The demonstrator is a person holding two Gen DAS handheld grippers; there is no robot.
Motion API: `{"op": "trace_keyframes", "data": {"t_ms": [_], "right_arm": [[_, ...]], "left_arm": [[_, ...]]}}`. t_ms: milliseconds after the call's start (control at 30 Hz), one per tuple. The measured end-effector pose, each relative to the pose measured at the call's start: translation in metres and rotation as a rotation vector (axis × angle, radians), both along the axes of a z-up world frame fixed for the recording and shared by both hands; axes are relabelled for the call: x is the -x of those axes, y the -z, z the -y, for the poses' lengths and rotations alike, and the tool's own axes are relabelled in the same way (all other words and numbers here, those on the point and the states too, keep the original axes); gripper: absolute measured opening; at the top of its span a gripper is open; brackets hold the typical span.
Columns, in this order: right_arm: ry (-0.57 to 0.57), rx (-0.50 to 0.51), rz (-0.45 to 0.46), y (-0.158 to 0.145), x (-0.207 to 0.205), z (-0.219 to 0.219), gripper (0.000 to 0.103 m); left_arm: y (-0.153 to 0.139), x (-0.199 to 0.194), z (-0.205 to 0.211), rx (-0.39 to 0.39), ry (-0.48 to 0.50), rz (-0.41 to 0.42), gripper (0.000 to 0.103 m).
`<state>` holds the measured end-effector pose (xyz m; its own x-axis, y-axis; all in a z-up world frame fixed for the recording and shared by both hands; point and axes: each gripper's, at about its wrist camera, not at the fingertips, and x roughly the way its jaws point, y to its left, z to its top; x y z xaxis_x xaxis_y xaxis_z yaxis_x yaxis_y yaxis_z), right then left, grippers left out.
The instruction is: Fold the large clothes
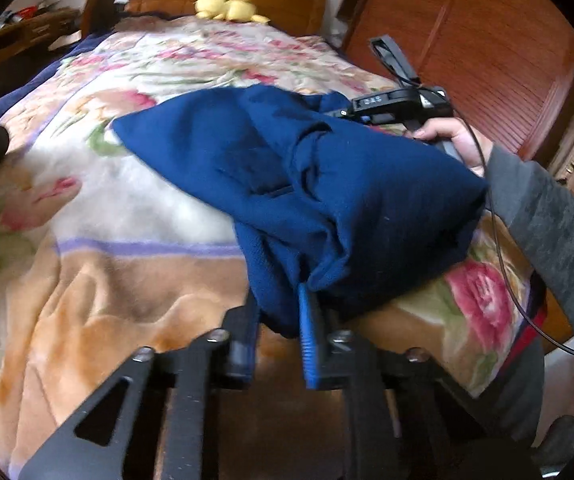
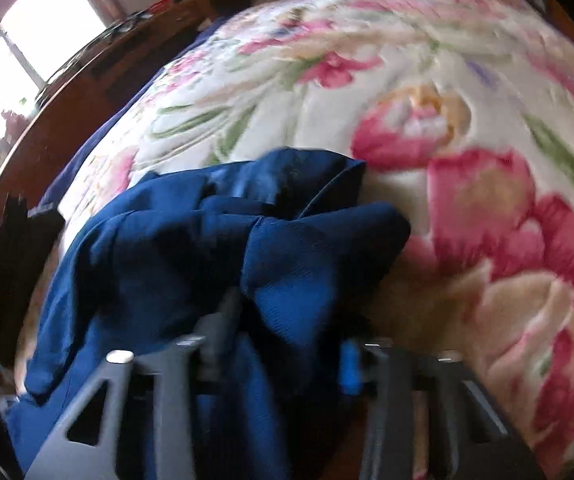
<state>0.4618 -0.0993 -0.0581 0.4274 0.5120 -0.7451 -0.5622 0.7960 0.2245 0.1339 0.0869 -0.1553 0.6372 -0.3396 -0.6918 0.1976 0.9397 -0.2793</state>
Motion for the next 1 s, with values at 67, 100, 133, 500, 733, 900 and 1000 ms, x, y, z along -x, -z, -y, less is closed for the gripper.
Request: {"op": "trace_keyframes", "data": {"t_ms": [67, 100, 133, 500, 733, 900, 1000], "right_arm": [[0.016, 0.003, 0.076, -0.020, 0.012, 0.000, 0.015], [0.018, -0.004, 0.110, -0.032, 0.018, -0.001, 0.014], [0.015, -0.003, 0.148, -0.044, 0.025, -0.003, 0.014], [-0.031, 0.006, 0.435, -0.158, 0.100, -0.061, 0.012], [-0.117, -0.008, 0.567, -0.237, 0.152, -0.152, 0.012], [-0.199, -0.038, 0.617, -0.277, 0.193, -0.230, 0.012], [-0.270, -0.040, 0.594, -0.274, 0.210, -0.277, 0.012]], "left_arm": [[-0.009, 0.004, -0.002, 0.010, -0.006, 0.025, 0.014], [-0.016, 0.006, -0.002, 0.009, -0.009, 0.046, 0.013], [-0.023, 0.008, -0.003, -0.002, -0.011, 0.067, 0.013], [-0.128, 0.039, -0.076, -0.097, -0.122, 0.295, 0.012], [-0.229, 0.083, -0.174, -0.230, -0.263, 0.419, 0.011], [-0.274, 0.121, -0.243, -0.334, -0.396, 0.447, 0.011], [-0.273, 0.147, -0.294, -0.360, -0.495, 0.409, 0.011]]}}
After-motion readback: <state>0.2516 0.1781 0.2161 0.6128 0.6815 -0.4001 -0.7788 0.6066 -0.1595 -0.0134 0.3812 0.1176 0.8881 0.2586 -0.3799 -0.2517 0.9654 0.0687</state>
